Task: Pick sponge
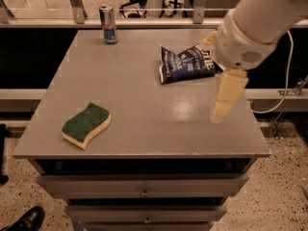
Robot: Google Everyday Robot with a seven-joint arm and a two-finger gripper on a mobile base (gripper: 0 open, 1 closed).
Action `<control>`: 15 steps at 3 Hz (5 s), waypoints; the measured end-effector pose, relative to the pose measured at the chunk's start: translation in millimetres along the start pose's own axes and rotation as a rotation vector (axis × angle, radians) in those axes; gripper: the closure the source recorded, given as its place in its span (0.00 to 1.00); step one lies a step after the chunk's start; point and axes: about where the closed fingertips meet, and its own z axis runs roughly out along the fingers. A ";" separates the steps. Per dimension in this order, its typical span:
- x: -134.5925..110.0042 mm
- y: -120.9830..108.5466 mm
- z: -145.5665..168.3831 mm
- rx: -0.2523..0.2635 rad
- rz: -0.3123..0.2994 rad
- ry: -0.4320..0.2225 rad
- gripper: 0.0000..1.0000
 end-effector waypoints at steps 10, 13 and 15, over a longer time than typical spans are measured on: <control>-246.2 23.2 193.1 -0.303 -0.600 -0.346 0.38; -254.7 -0.2 156.7 -0.247 -0.496 -0.440 1.00; -253.2 -29.2 116.3 -0.119 -0.357 -0.549 1.00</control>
Offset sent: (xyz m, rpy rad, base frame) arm 0.0150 0.0563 -0.0112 0.0520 -0.0008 0.1109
